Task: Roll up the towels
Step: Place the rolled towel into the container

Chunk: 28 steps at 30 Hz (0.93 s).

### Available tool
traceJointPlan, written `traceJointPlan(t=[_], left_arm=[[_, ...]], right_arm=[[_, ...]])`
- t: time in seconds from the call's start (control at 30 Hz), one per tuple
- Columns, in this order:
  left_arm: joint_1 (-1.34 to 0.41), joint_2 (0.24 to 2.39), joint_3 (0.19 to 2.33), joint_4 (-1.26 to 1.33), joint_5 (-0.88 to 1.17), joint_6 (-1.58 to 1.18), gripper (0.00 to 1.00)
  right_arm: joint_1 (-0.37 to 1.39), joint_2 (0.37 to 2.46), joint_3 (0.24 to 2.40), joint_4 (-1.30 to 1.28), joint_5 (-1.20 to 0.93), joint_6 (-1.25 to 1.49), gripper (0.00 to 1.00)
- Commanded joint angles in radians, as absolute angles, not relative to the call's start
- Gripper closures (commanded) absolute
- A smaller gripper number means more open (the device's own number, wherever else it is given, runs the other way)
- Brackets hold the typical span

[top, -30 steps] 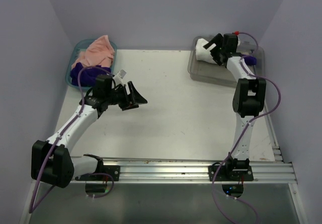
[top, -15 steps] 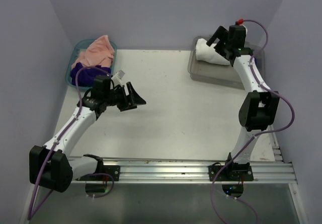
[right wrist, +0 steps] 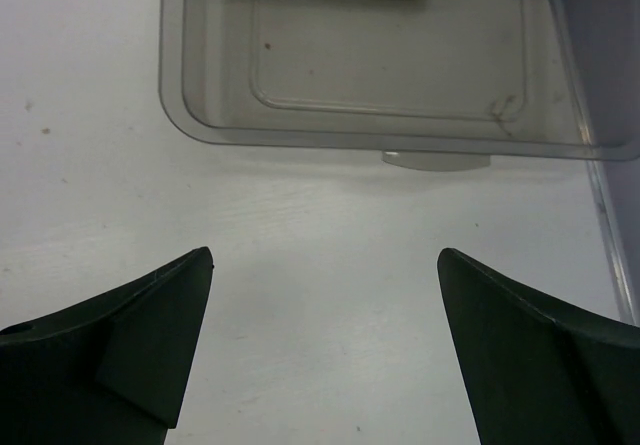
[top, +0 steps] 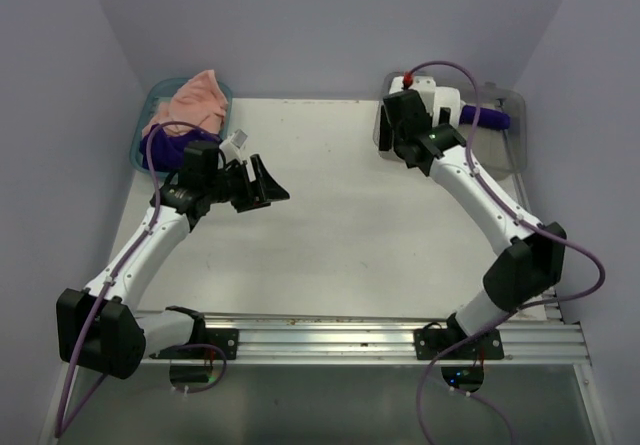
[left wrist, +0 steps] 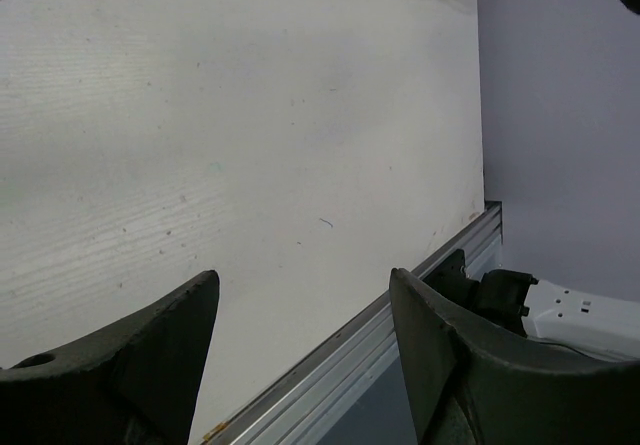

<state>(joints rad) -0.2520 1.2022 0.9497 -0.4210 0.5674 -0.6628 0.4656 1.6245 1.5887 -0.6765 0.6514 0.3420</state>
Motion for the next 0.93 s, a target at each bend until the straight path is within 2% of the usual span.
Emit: traceJointPlan(t=[0.0, 0.2, 0.63, 0.9], left_arm=[[-0.253, 1.197, 0.985, -0.426, 0.563, -0.635, 0.27], [-0.255, 1.189, 0.991, -0.423, 0.558, -0.629, 0.27], [-0.255, 1.149, 1.093, -0.544, 0.364, -0.554, 0.23], [-0.253, 1.164, 1.140, -0.575, 0.330, -0.529, 0.23]], right_arm=[[0.443, 1.436, 1.501, -0.686, 0.708, 0.322, 0.01], [0.445, 1.244, 1.319, -0.636, 0.661, 0.305, 0.02], [0.445, 1.195, 1.220, -0.804, 0.712, 0.365, 0.01], [0.443, 1.158, 1.152, -0.759, 0.700, 0.365, 0.02]])
